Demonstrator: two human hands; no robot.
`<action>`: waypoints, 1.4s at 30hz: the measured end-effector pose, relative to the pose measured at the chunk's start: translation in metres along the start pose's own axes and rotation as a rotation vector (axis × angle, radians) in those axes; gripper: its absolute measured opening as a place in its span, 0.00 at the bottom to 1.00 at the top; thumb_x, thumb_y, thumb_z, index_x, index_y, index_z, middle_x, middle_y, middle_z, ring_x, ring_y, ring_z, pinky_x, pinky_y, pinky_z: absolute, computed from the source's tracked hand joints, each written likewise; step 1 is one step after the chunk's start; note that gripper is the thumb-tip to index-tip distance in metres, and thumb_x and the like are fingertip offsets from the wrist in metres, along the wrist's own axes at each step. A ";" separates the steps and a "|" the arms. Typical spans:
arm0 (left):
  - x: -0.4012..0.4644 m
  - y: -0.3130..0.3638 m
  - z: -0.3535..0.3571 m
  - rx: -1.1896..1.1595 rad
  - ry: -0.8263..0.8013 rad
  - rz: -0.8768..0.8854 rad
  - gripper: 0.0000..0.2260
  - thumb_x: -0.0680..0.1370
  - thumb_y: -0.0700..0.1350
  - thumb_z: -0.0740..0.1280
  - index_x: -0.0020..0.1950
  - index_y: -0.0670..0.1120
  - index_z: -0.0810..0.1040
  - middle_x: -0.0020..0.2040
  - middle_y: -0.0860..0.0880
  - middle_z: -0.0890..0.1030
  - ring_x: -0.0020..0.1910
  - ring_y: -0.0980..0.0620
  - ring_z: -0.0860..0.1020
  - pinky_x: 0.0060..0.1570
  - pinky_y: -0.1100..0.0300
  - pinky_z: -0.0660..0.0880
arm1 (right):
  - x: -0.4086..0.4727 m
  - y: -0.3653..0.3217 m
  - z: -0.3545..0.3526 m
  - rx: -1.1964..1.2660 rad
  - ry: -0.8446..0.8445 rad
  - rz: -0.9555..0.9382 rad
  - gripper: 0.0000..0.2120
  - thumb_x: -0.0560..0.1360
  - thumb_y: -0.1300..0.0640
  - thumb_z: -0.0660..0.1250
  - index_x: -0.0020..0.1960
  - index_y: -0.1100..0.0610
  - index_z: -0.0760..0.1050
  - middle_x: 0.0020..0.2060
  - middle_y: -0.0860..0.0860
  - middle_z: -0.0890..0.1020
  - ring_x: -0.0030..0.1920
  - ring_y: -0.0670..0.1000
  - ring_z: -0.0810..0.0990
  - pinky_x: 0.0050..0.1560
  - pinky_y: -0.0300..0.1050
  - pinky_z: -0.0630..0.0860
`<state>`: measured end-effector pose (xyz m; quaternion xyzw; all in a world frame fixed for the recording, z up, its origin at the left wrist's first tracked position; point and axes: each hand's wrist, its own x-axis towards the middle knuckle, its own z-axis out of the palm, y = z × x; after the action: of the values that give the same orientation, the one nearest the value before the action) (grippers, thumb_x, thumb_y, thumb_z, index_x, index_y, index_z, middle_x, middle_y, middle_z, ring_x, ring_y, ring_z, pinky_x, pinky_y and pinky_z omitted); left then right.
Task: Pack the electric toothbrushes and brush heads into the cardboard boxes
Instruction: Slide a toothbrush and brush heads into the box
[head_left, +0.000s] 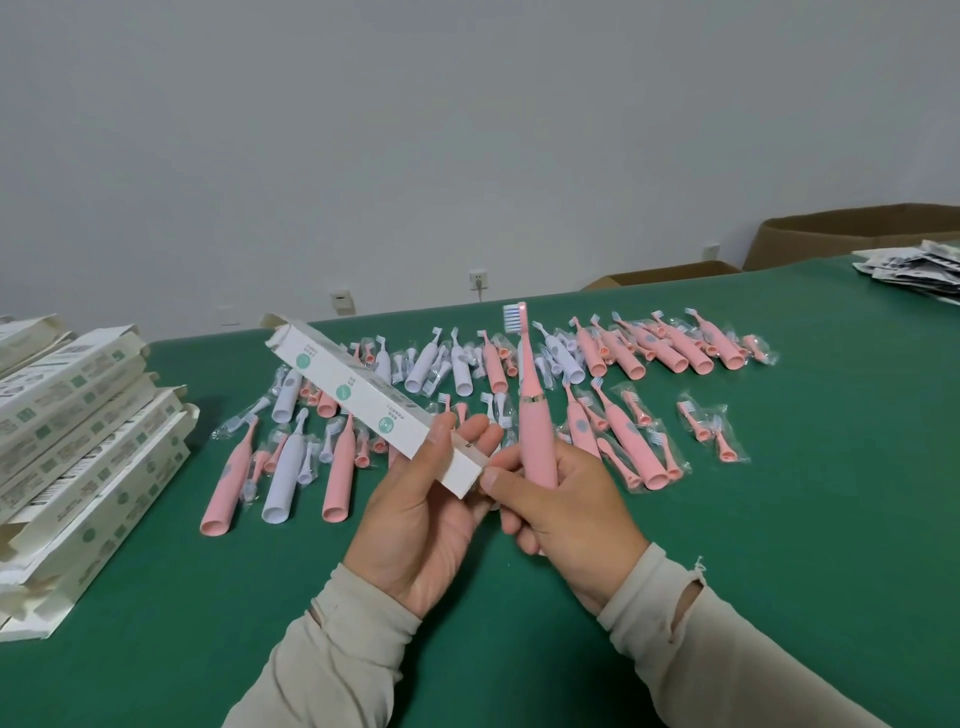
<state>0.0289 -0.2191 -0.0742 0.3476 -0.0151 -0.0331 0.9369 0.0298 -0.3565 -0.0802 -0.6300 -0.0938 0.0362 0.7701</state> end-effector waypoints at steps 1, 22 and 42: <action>0.000 0.001 -0.001 -0.007 0.006 -0.003 0.23 0.73 0.46 0.70 0.66 0.40 0.72 0.62 0.37 0.79 0.64 0.39 0.78 0.53 0.44 0.81 | 0.001 0.000 0.000 0.020 0.005 0.009 0.03 0.73 0.62 0.73 0.44 0.61 0.80 0.25 0.53 0.76 0.22 0.47 0.71 0.22 0.38 0.67; -0.004 0.011 -0.007 0.235 -0.130 0.077 0.12 0.75 0.49 0.71 0.58 0.52 0.84 0.67 0.42 0.78 0.67 0.41 0.77 0.66 0.37 0.70 | 0.002 -0.001 -0.005 0.054 0.008 0.093 0.14 0.71 0.49 0.75 0.44 0.60 0.79 0.31 0.53 0.77 0.24 0.47 0.68 0.24 0.39 0.65; -0.005 0.010 -0.006 0.149 -0.188 0.036 0.33 0.65 0.50 0.82 0.65 0.40 0.77 0.68 0.36 0.76 0.68 0.38 0.75 0.61 0.40 0.76 | 0.007 -0.003 -0.015 0.061 -0.163 0.171 0.13 0.66 0.49 0.77 0.45 0.54 0.79 0.35 0.54 0.80 0.24 0.46 0.68 0.22 0.38 0.65</action>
<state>0.0246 -0.2072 -0.0722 0.4111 -0.1115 -0.0475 0.9035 0.0391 -0.3705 -0.0795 -0.6067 -0.1008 0.1557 0.7730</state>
